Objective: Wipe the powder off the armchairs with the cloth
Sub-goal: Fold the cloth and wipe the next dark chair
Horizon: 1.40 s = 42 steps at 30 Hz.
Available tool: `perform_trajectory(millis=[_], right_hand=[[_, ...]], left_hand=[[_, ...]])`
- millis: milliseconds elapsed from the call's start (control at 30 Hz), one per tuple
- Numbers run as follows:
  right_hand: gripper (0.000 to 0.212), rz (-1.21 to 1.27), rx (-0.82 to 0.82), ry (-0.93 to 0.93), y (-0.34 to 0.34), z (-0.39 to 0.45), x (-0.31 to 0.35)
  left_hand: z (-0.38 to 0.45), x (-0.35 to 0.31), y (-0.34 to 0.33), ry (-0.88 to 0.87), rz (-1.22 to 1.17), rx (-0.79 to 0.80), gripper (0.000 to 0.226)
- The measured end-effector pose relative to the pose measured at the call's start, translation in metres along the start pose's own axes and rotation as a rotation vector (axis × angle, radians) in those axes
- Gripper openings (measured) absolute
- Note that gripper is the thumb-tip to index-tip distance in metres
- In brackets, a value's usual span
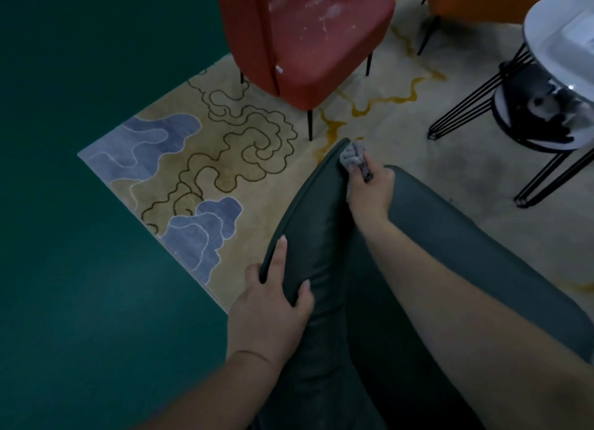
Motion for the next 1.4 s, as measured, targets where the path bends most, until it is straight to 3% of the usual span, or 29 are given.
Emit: perform_trajectory(millis=[133, 233, 367, 500, 600, 700, 767, 833, 967, 1167, 1233, 1400], right_hand=[[0.025, 0.039, -0.022, -0.060, -0.001, 0.039, 0.013], [0.025, 0.093, -0.077, -0.150, 0.003, 0.012, -0.005], [0.017, 0.053, 0.016, -0.026, -0.002, -0.045, -0.016], [0.022, 0.023, 0.001, 0.010, 0.000, 0.006, 0.005], [0.022, -0.024, -0.092, -0.059, 0.004, 0.048, 0.001], [0.027, -0.067, -0.183, -0.127, 0.010, 0.027, -0.027], [0.018, 0.055, -0.144, -0.179, 0.012, -0.017, -0.051], [0.010, 0.107, -0.034, -0.080, 0.008, -0.071, -0.054], [0.030, 0.104, 0.026, 0.052, 0.009, -0.073, -0.032], [0.030, 0.135, -0.018, -0.141, 0.009, -0.002, -0.037], [0.026, 0.137, -0.025, -0.121, 0.017, -0.031, -0.043], [0.008, 0.043, 0.214, -0.134, 0.021, -0.134, -0.086]], left_hand=[[-0.002, -0.002, 0.003, 0.011, 0.005, 0.024, 0.074], [-0.004, -0.002, 0.003, 0.027, -0.012, 0.037, 0.073], [-0.002, -0.003, 0.001, 0.021, 0.003, 0.048, 0.073], [-0.001, 0.000, -0.001, 0.024, -0.014, 0.020, 0.074], [-0.001, 0.001, -0.001, 0.024, -0.021, -0.001, 0.074], [-0.002, 0.002, -0.001, 0.032, -0.020, 0.000, 0.073], [-0.002, 0.002, -0.001, 0.027, 0.003, 0.002, 0.073], [-0.002, 0.001, -0.001, 0.023, 0.021, 0.009, 0.073], [-0.001, 0.001, -0.001, 0.028, 0.035, 0.004, 0.073], [-0.002, 0.002, -0.002, 0.027, 0.003, -0.025, 0.072], [-0.001, 0.002, 0.000, 0.020, 0.014, -0.032, 0.071], [-0.001, 0.001, 0.002, 0.014, 0.015, -0.041, 0.067]])
Point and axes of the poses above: each hand's wrist, its own z-axis towards the middle knuckle, its own y-axis out of the back of the hand, x = y × z, the point moved 10 cm from there along z, towards the middle knuckle, and after that the axes turned 14 degrees about -y, right-handed, at the moved point
